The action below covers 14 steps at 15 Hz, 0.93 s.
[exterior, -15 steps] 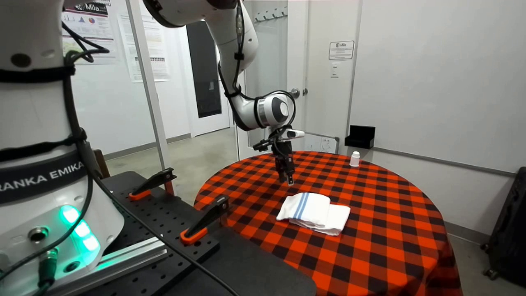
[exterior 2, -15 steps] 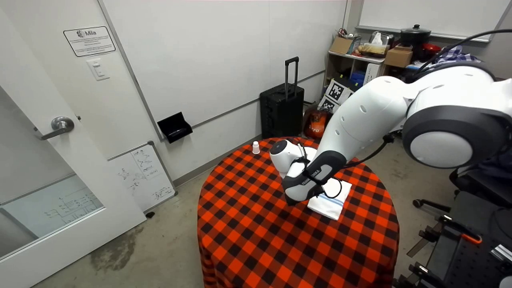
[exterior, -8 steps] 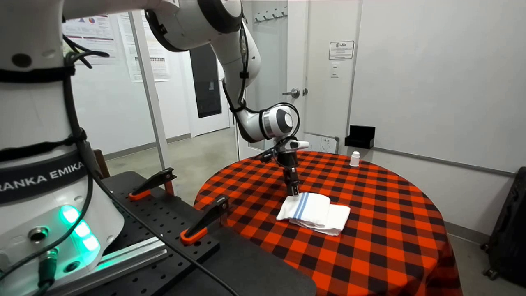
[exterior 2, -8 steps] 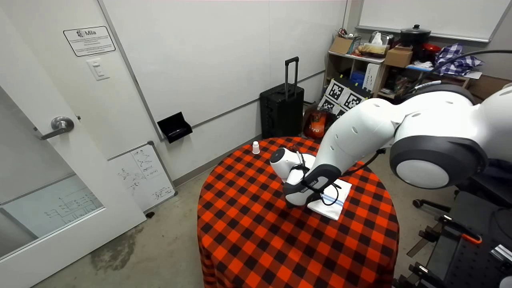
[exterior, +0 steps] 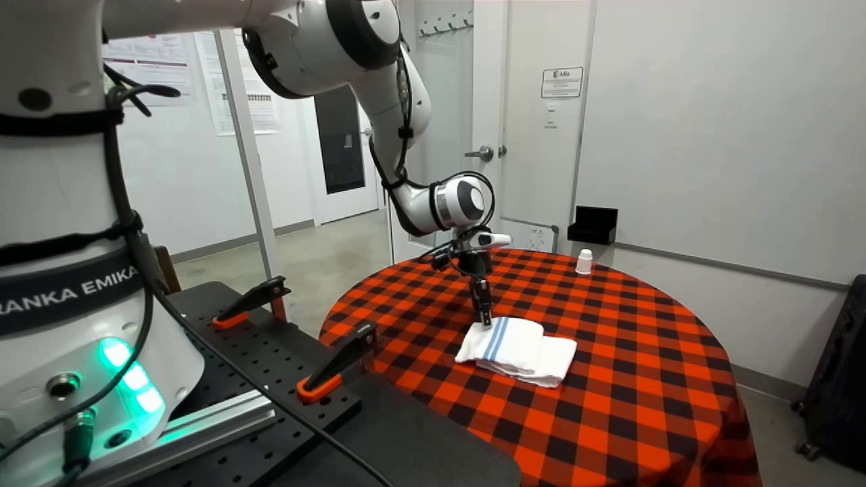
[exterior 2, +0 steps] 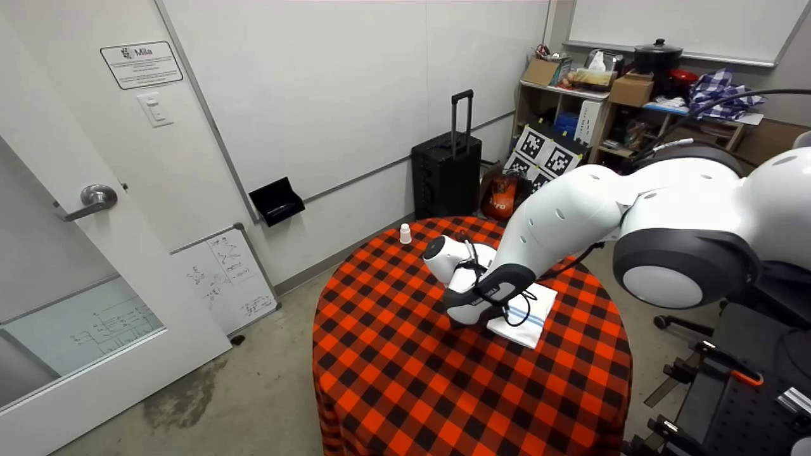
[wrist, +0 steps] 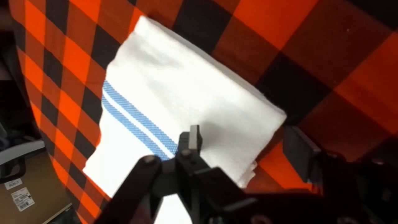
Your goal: Fold the towel on the table
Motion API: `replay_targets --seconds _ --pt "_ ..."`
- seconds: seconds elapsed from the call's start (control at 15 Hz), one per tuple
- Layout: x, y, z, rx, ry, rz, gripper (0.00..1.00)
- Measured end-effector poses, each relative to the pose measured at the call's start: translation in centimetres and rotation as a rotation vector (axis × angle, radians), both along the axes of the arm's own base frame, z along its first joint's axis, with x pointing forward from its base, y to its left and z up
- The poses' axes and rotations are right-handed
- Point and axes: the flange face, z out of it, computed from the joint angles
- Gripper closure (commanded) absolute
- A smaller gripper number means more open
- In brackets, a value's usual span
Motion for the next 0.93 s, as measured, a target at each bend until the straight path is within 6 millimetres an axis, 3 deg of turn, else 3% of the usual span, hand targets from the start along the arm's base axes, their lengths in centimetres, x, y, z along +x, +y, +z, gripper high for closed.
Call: replay_targets --seconds 0.33,0.67,0.93 --pt "0.2 0.2 -0.1 -0.006 0.006 -0.004 0.99" --pt "0.2 0.8 0.1 -0.001 0.024 -0.008 1.00" --pt "0.7 3.3 2.0 0.060 0.040 0.046 1.00"
